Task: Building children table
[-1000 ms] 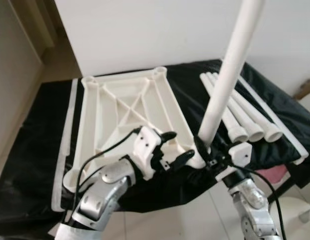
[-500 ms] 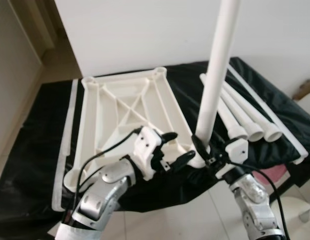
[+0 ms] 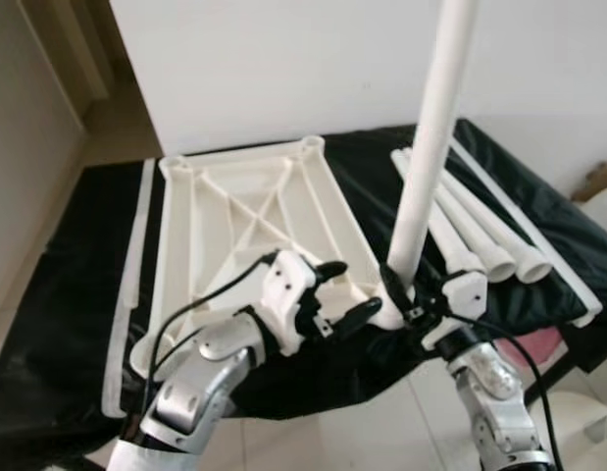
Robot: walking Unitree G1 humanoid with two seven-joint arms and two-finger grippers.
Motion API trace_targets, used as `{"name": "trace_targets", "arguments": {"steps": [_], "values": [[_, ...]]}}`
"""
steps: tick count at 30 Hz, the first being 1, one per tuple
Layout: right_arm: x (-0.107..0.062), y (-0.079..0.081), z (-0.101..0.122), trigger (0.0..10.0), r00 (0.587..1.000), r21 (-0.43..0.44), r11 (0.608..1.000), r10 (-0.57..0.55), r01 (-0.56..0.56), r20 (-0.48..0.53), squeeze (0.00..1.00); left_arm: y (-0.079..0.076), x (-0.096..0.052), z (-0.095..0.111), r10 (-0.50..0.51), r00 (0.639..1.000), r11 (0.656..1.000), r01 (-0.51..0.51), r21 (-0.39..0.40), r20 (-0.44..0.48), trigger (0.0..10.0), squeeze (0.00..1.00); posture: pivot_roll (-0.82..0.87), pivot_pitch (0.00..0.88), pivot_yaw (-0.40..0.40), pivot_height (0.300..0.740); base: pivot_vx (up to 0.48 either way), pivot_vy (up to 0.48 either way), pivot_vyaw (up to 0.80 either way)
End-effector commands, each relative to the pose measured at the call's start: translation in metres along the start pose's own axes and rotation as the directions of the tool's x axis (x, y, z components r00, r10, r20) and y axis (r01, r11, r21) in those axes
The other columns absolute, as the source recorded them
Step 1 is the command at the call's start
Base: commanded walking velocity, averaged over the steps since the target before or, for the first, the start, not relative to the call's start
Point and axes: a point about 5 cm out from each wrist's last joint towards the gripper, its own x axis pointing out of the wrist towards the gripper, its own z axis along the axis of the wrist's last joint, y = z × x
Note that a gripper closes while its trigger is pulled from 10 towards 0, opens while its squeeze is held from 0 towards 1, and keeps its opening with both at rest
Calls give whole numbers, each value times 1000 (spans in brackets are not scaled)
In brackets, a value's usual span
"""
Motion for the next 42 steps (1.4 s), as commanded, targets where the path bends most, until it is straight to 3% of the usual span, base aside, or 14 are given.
{"name": "trace_targets", "arguments": {"steps": [1, 16, 20, 31, 34, 42], "values": [[-25, -9, -38, 10000, 972, 66, 992, -89, 106, -219, 0, 1, -1, 1, 4, 1000, 1000, -4, 14, -9, 10000, 0, -6, 0, 69, 740, 0, 0, 0], [-25, -15, -37, 10000, 966, 37, 989, -130, 141, -223, 0, 0, -1, 1, -14, 1000, 1000, 15, 15, -14, 10000, 0, -10, 0, 75, 740, 0, 0, 0], [-25, -17, -39, 10000, 956, 102, 974, -171, 200, -239, 0, 0, -1, 0, -17, 1000, 1000, 17, 16, -16, 10000, 0, -8, 0, 76, 740, 0, 0, 0], [-22, -14, -37, 10000, 961, 22, 987, -150, 159, -232, 0, -1, -2, 0, -28, 999, 999, 28, 17, -21, 10000, 0, -11, 0, 83, 740, 0, 0, 0], [-25, -10, -35, 10000, 971, -33, 991, -132, 128, -198, 0, -2, -2, 0, -30, 999, 999, 31, 17, -22, 10000, 0, -13, 0, 83, 740, 0, 0, 0], [-31, 0, -33, 10000, 982, -63, 994, -95, 86, -162, 0, -2, -2, 0, -29, 999, 999, 29, 14, -24, 10000, 0, -12, 0, 85, 740, 0, 0, 0]]}}
